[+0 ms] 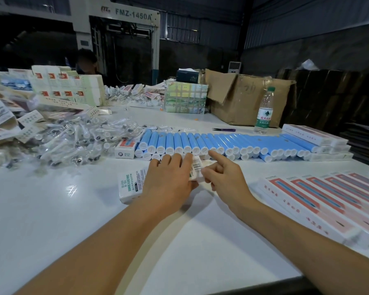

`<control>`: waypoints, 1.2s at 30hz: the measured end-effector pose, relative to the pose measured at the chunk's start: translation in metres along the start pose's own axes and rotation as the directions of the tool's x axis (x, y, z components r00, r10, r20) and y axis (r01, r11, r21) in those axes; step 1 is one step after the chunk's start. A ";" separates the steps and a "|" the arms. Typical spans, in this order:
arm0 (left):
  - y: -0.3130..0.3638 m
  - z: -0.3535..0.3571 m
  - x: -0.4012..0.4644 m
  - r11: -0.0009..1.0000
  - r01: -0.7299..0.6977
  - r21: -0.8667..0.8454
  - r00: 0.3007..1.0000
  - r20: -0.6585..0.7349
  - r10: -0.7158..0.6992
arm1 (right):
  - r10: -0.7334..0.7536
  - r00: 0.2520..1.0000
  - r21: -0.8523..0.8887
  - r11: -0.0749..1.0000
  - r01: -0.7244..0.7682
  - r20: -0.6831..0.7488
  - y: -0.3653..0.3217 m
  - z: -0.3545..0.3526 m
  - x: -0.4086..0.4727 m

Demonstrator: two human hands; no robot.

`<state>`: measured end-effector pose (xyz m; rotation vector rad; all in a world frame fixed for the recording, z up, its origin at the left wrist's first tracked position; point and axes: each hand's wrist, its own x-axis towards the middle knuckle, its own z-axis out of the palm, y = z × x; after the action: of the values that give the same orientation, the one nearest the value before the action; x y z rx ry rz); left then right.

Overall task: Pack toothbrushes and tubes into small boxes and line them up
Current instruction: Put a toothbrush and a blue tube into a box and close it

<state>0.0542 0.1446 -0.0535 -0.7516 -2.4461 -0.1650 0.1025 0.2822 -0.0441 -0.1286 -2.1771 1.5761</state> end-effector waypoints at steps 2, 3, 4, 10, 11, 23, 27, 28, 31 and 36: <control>0.004 0.000 -0.002 0.999 -0.032 -0.003 0.999 0.000 0.032 | 0.018 1.000 -0.037 0.999 -0.018 -0.005 -0.001 0.001 0.002; 0.006 0.000 -0.002 0.999 -0.043 0.001 0.999 -0.001 0.043 | 0.019 1.000 -0.045 0.999 -0.020 -0.013 -0.002 0.001 0.001; 0.007 0.000 -0.003 0.999 -0.046 0.005 0.999 -0.003 0.046 | 0.019 1.000 -0.035 0.999 -0.020 -0.025 -0.003 0.001 0.001; 0.014 -0.002 -0.006 1.000 -0.003 0.026 1.000 -0.012 0.003 | 0.026 1.000 0.022 0.999 -0.026 -0.004 -0.003 0.002 -0.004; 0.015 -0.001 -0.006 0.999 -0.005 0.037 1.000 -0.013 0.005 | 0.035 0.999 0.009 0.999 -0.035 -0.003 -0.003 0.003 -0.003; 0.012 -0.004 0.003 0.999 0.050 -0.008 0.998 -0.049 -0.050 | -0.003 0.955 -0.039 0.999 -0.009 -0.296 -0.002 -0.008 0.010; 0.014 -0.006 -0.001 0.999 0.032 -0.016 0.998 -0.056 -0.033 | 0.414 0.882 0.638 0.622 -0.454 0.225 -0.003 -0.011 0.011; 0.015 -0.005 -0.002 1.000 0.017 -0.014 0.999 -0.046 -0.018 | 0.386 0.867 0.670 0.557 -0.491 0.314 -0.003 -0.011 0.010; 0.017 -0.003 -0.002 1.000 -0.012 0.003 0.999 -0.032 0.012 | 0.288 0.909 0.661 0.624 -0.417 0.301 -0.002 -0.007 0.009; 0.026 -0.004 -0.008 0.997 -0.030 0.074 1.000 0.012 0.029 | 0.049 0.999 -0.135 0.990 -0.051 -0.019 0.005 0.007 -0.001</control>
<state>0.0753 0.1616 -0.0559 -0.7577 -2.4361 -0.0590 0.1000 0.2774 -0.0510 -0.2387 -2.2839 1.4479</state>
